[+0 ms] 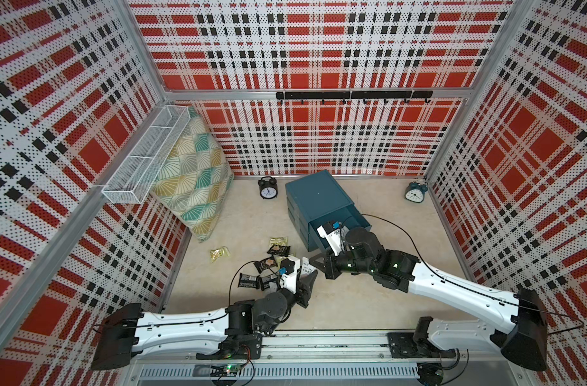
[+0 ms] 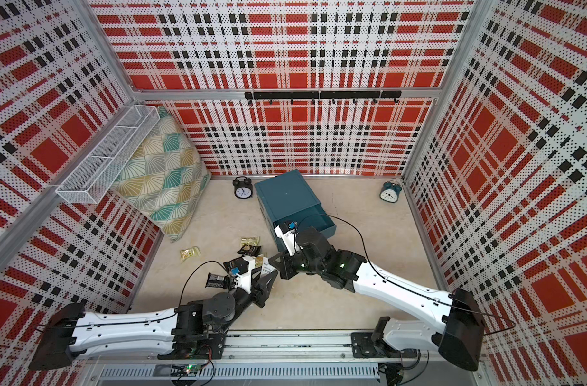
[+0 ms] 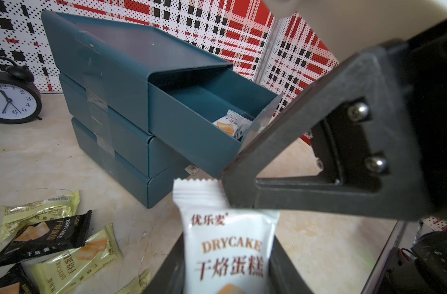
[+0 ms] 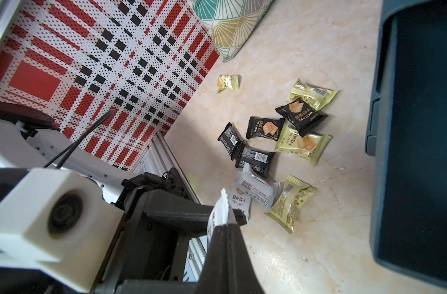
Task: Place the cookies into the drawer by color
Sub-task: Pick up the cookie at the center of the board, then place the cookie in the drawer.
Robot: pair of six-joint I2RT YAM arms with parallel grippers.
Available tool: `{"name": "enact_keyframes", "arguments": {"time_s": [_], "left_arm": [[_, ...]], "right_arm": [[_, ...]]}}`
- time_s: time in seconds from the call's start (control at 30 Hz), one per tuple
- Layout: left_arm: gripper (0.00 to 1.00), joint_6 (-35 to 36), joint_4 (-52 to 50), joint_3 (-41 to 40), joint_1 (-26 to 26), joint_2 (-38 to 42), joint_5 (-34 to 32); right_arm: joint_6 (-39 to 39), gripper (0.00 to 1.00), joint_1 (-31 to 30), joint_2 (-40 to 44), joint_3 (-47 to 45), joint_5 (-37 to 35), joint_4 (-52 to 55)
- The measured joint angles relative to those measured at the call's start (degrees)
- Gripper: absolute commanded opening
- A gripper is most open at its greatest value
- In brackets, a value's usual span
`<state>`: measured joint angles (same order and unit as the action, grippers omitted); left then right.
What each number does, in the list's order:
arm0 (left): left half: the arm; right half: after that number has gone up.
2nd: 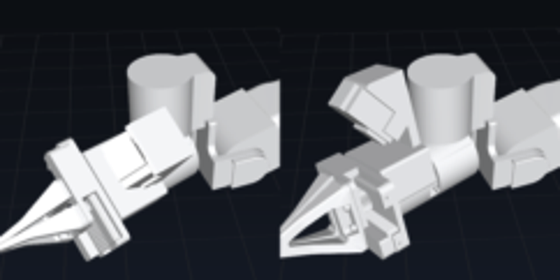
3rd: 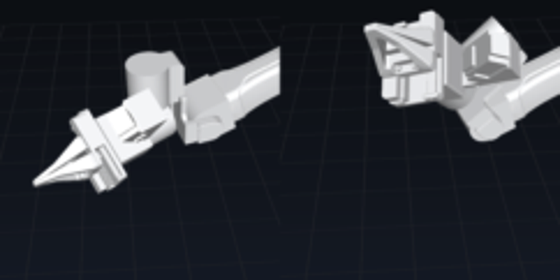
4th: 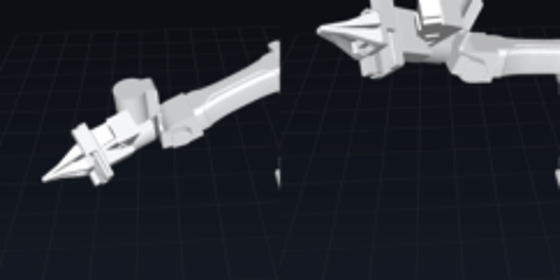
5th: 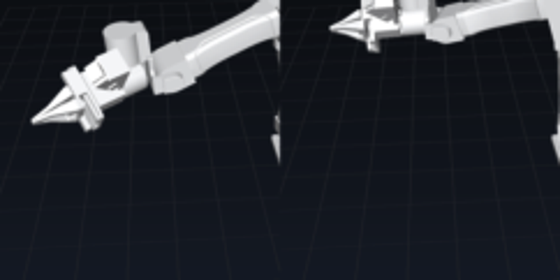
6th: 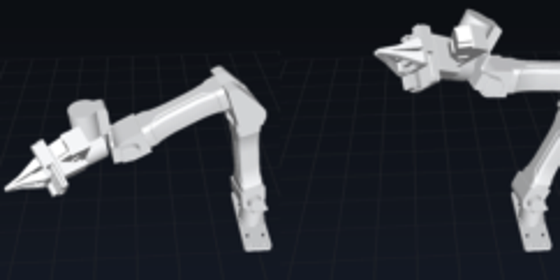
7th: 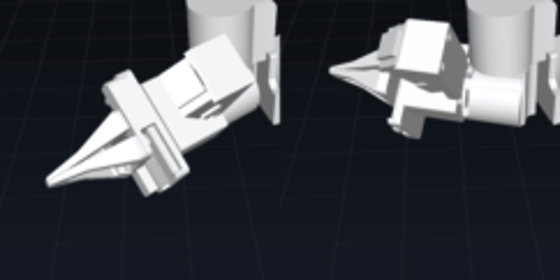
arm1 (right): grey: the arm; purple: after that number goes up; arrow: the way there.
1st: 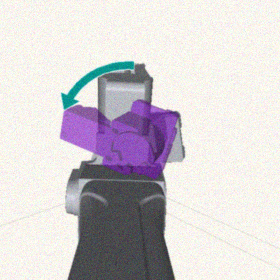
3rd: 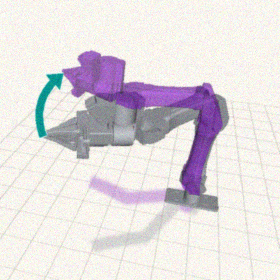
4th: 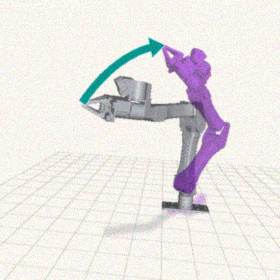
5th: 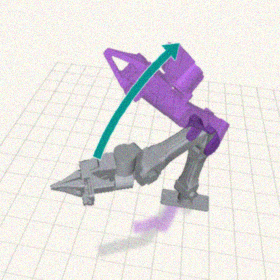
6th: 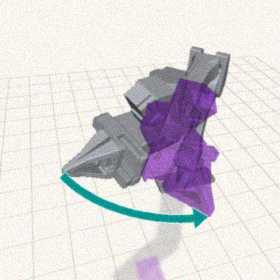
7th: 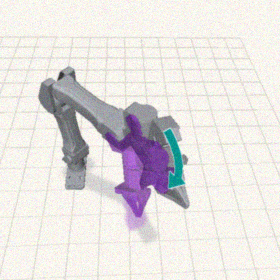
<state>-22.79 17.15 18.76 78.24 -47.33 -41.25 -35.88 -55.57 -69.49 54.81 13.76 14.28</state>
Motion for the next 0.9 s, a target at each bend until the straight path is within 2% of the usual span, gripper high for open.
{"name": "enact_keyframes", "arguments": {"time_s": [0.03, 0.1, 0.2, 0.47, 0.67, 0.8, 0.9], "left_arm": [[0.65, -0.1, 0.1, 0.0, 0.0, 0.2, -0.2], [0.81, -0.2, 0.3, -0.1, 0.1, 1.0, -0.7], [0.99, -1.1, 0.2, -0.1, 0.2, 2.6, -1.8], [0.99, -7.1, -5.9, -0.1, -1.9, 7.2, -3.0], [0.99, -15.7, -13.4, -0.1, -13.1, 9.5, 2.8], [0.99, -20.6, -16.7, -0.7, -21.1, 11.4, 10.0], [0.99, -23.4, -18.7, -2.0, -24.2, 13.4, 13.7]], "right_arm": [[0.0, 0.00, 0.0, 0.0, 0.1, -0.3, 0.0], [0.1, 0.00, 0.0, 0.0, 0.1, -1.7, 0.7], [0.5, 0.00, 0.3, 0.4, 0.1, -4.4, 2.6], [2.4, 0.00, 2.5, 7.2, 4.0, -11.8, 7.7], [5.4, 0.00, 7.2, 12.4, 6.3, -15.0, 9.3], [7.3, 0.00, 10.7, 11.8, 8.6, -15.7, 9.9], [8.3, 0.00, 13.0, 9.9, 10.1, -15.4, 9.9]]}}
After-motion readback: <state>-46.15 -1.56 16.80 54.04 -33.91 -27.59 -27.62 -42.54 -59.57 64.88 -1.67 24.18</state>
